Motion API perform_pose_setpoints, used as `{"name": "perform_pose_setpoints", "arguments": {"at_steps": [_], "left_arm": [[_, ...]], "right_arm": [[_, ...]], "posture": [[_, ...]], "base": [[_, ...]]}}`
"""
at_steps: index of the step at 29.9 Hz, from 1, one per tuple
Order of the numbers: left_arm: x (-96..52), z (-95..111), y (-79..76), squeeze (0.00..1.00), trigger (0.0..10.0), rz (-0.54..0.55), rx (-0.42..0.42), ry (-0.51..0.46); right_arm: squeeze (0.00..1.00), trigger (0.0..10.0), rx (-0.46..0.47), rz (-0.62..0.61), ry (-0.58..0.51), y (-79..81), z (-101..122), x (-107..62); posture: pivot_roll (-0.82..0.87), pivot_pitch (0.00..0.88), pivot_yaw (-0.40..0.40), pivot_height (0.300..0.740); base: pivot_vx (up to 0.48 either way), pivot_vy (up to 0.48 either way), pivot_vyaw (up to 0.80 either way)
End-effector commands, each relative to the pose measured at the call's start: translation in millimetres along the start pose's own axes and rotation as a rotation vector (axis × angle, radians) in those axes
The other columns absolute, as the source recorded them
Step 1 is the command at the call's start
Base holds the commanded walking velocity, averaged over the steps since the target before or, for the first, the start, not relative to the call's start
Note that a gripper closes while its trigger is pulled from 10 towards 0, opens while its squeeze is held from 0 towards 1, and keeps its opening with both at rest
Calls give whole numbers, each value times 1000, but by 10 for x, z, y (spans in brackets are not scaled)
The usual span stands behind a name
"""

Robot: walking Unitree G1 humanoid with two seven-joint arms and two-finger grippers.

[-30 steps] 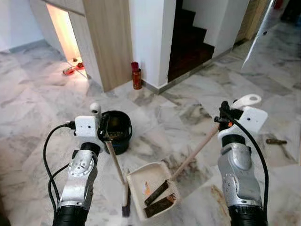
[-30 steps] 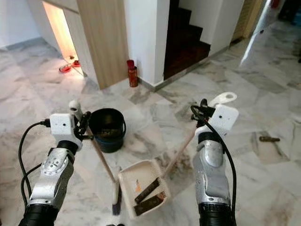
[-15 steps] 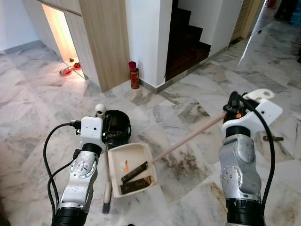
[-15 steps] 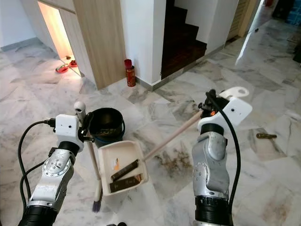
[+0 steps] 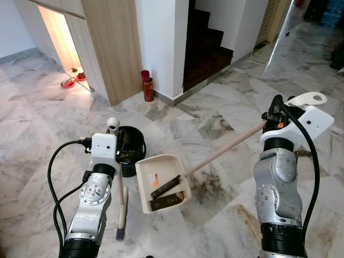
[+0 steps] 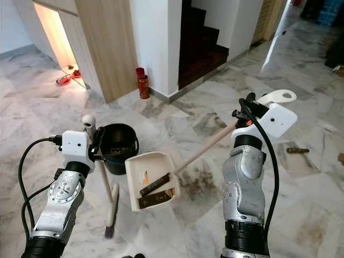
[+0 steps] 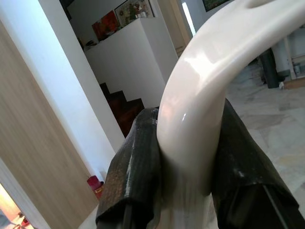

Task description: Sweep floor

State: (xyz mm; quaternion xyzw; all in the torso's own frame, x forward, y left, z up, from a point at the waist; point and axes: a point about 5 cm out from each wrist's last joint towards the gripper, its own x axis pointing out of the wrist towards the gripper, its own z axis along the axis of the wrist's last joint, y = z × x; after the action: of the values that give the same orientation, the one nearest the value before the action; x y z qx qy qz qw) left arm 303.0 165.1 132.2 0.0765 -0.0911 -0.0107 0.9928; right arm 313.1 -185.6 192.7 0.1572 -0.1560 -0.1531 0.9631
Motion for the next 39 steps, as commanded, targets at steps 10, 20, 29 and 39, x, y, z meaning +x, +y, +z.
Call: {"name": "perform_pose_setpoints", "arguments": {"at_steps": [10,20,29,39], "left_arm": [[22,136,8,0,10000,6,19,-71],[31,160,0,0,10000,0,13,-72],[30,159,21,0,10000,6,21,-63],[23,162,36,0,10000,7,25,-58]], "right_arm": [[0,10000,41,38,-53,122,155,28],[0,10000,47,33,-43,104,146,41],[0,10000,45,43,-36,118,137,27],[0,10000,62,60,-18,149,115,7]], "posture": [[-11,0,18,740],[-9,0,19,740],[-6,0,21,740],[-2,0,24,740]], "base": [[0,276,0],[0,0,0],[227,0,130],[387,0,359]]}}
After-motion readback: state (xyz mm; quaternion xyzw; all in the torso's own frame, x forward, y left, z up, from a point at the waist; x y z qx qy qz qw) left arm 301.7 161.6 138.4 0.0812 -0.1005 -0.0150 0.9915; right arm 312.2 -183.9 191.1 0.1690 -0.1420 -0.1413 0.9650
